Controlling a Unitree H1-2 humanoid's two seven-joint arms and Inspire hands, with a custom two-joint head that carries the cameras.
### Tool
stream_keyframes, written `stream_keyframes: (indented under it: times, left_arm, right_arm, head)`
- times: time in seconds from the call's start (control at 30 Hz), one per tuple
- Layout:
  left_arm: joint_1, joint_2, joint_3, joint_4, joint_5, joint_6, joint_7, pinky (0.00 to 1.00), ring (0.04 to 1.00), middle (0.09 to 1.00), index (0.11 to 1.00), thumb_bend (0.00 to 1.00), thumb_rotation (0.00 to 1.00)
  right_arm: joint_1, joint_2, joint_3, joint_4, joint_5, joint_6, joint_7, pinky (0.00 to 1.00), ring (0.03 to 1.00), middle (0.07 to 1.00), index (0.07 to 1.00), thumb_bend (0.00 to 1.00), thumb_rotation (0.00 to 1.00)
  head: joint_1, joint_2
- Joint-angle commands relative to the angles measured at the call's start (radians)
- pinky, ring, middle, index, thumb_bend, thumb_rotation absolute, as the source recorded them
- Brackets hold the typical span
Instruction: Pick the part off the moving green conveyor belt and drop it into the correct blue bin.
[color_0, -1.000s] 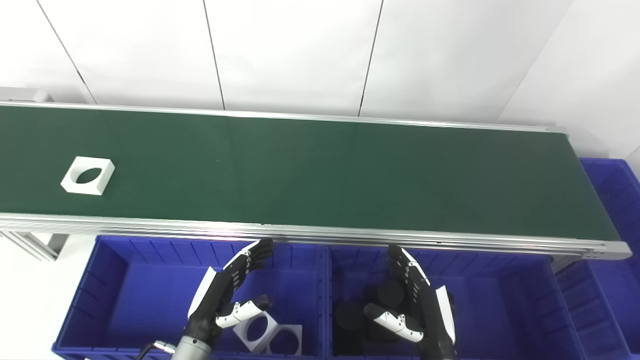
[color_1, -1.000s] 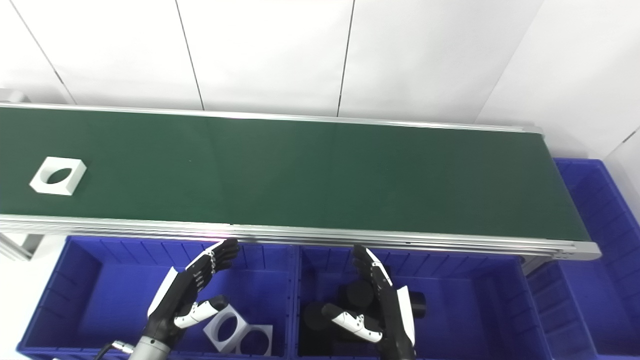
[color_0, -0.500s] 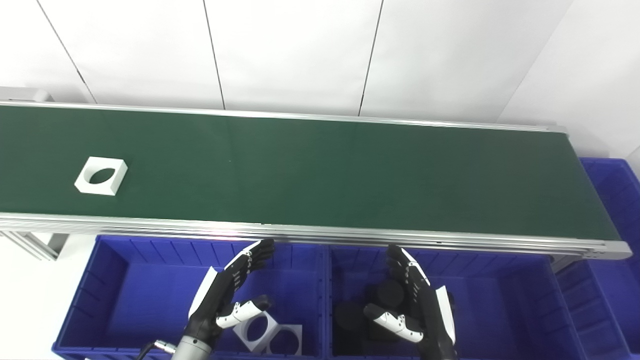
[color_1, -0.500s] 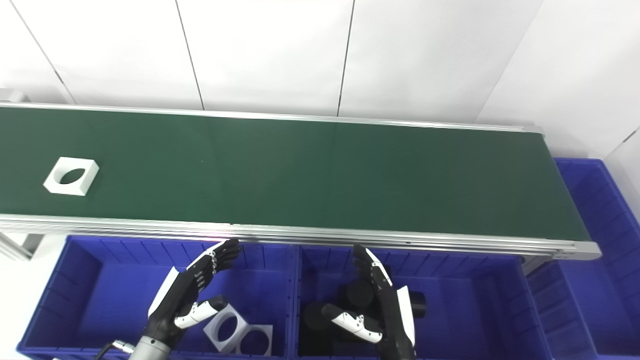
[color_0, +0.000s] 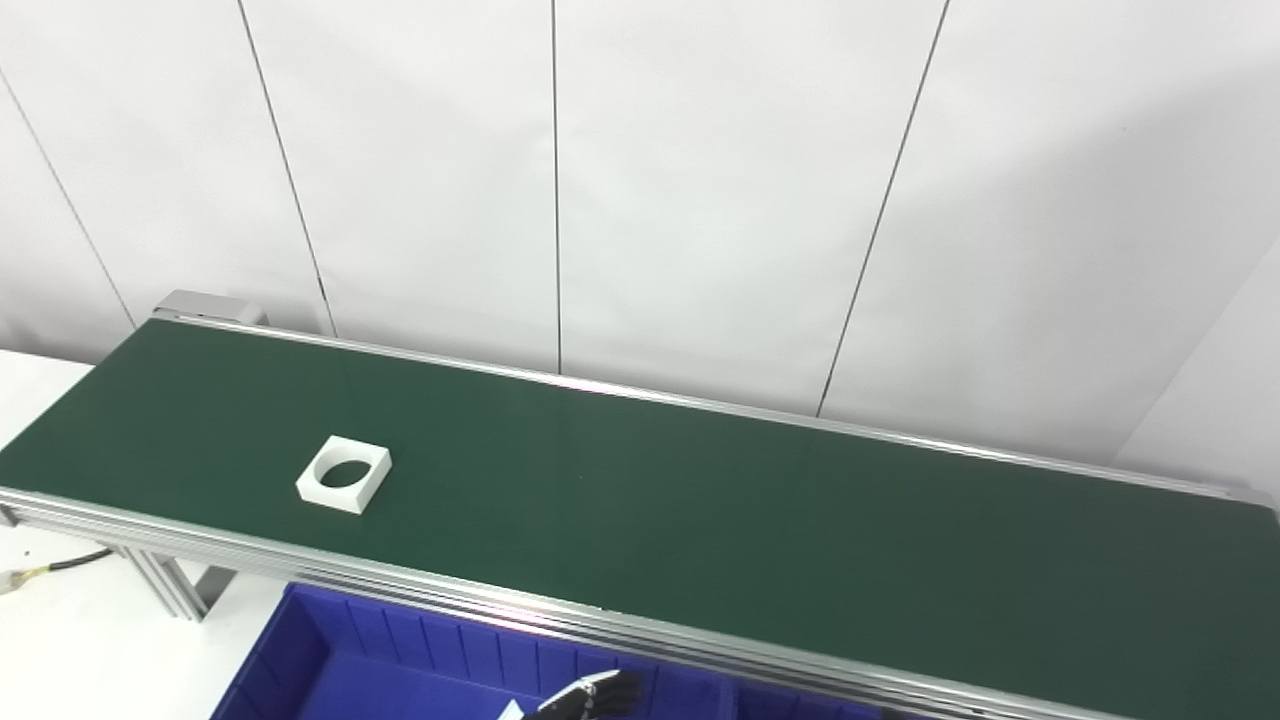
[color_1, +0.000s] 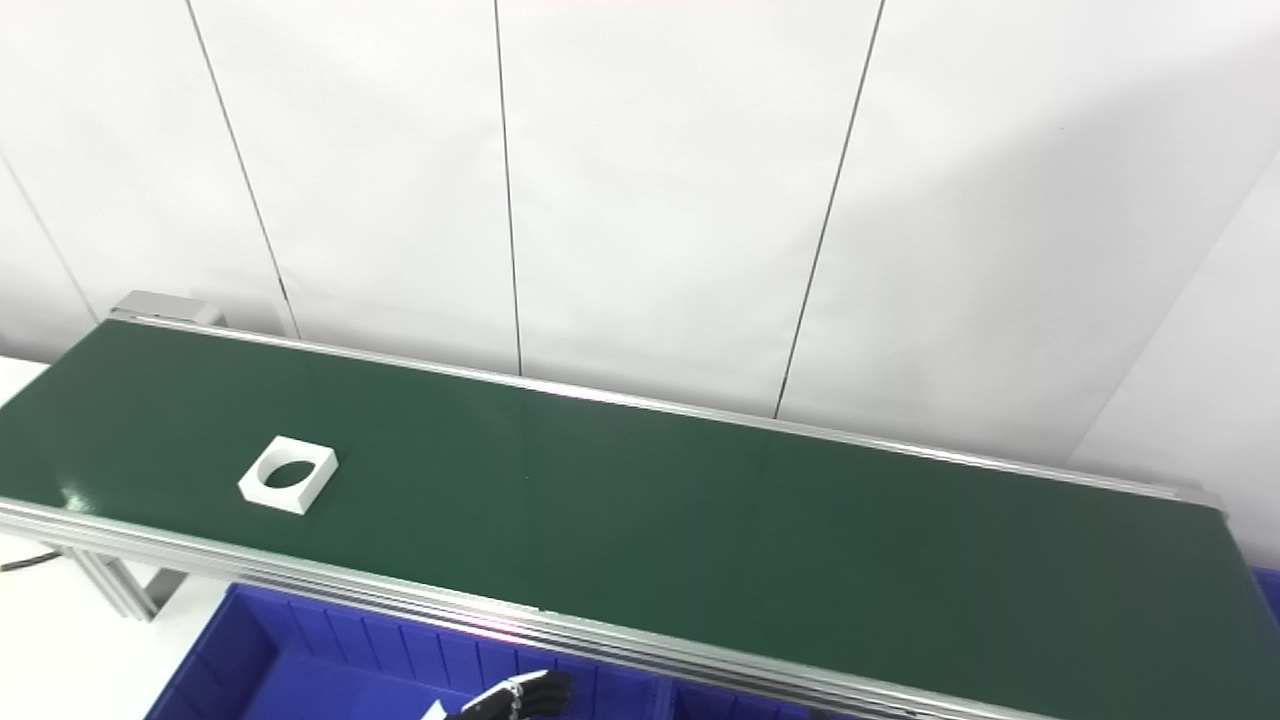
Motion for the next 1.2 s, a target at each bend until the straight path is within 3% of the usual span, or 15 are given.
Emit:
stream_keyframes:
  times: [0.0,0.2,0.37,0.43,0.5,0.57,0.73,0.87,0.93,1.03,1.17]
  left_arm:
    - [-0.015,-0.001,0.005,-0.045,-0.017,-0.033,0.027,0.74,0.795,0.806,0.792,0.84,0.56]
    - [-0.036,0.034,-0.012,-0.133,0.003,-0.033,0.070,0.74,0.791,0.798,0.790,0.89,0.62]
    - [-0.058,0.053,0.033,-0.232,-0.011,-0.033,0.072,0.73,0.787,0.806,0.791,0.85,0.57]
    - [-0.087,0.078,0.051,-0.255,0.027,-0.033,0.120,0.71,0.769,0.793,0.785,0.87,0.58]
    - [-0.108,0.095,0.069,-0.268,0.023,-0.033,0.120,0.73,0.786,0.806,0.801,0.88,0.56]
    - [-0.132,0.110,0.098,-0.277,-0.024,-0.033,0.077,0.78,0.822,0.832,0.829,0.86,0.52]
    - [-0.181,0.106,0.195,-0.268,-0.090,-0.033,-0.006,0.83,0.861,0.867,0.866,0.81,0.50]
    - [-0.226,0.112,0.243,-0.254,-0.057,-0.033,-0.007,0.86,0.878,0.884,0.876,0.81,0.50]
    - [-0.259,0.133,0.254,-0.238,-0.028,-0.033,0.005,0.87,0.890,0.899,0.893,0.77,0.49]
    - [-0.302,0.157,0.276,-0.203,-0.011,-0.033,0.011,0.87,0.896,0.907,0.902,0.76,0.42]
    - [-0.361,0.201,0.284,-0.132,0.029,-0.033,0.019,0.88,0.902,0.915,0.909,0.76,0.40]
  right_arm:
    - [-0.019,-0.007,0.004,-0.013,-0.009,-0.052,-0.029,0.86,0.858,0.885,0.898,0.88,0.61]
    - [-0.027,-0.021,0.024,-0.013,-0.020,-0.052,-0.057,0.85,0.853,0.874,0.890,0.88,0.61]
    - [-0.031,-0.029,0.038,-0.017,-0.019,-0.052,-0.074,0.84,0.848,0.871,0.890,0.89,0.62]
    - [-0.032,-0.032,0.042,-0.021,-0.015,-0.052,-0.075,0.84,0.848,0.872,0.890,0.89,0.61]
    - [-0.033,-0.032,0.043,-0.025,-0.010,-0.052,-0.076,0.84,0.847,0.873,0.889,0.89,0.60]
    - [-0.032,-0.031,0.044,-0.031,-0.004,-0.052,-0.070,0.85,0.850,0.876,0.889,0.89,0.60]
    - [-0.034,-0.034,0.048,-0.039,-0.010,-0.052,-0.076,0.83,0.839,0.861,0.880,0.89,0.59]
    - [-0.031,-0.033,0.047,-0.049,-0.007,-0.052,-0.075,0.83,0.834,0.859,0.874,0.89,0.58]
    - [-0.029,-0.032,0.043,-0.056,-0.001,-0.052,-0.065,0.83,0.833,0.857,0.871,0.90,0.58]
    - [-0.028,-0.038,0.044,-0.066,-0.009,-0.052,-0.070,0.82,0.829,0.854,0.865,0.91,0.58]
    - [-0.019,-0.036,0.037,-0.084,-0.003,-0.052,-0.064,0.82,0.826,0.851,0.861,0.91,0.57]
  head:
    - [-0.004,0.001]
    - [-0.012,0.008]
    - [-0.016,0.011]
    - [-0.031,0.022]
    - [-0.040,0.026]
    - [-0.050,0.032]
    - [-0.091,0.060]
    - [-0.119,0.078]
    - [-0.128,0.090]
    - [-0.140,0.107]
    - [-0.153,0.123]
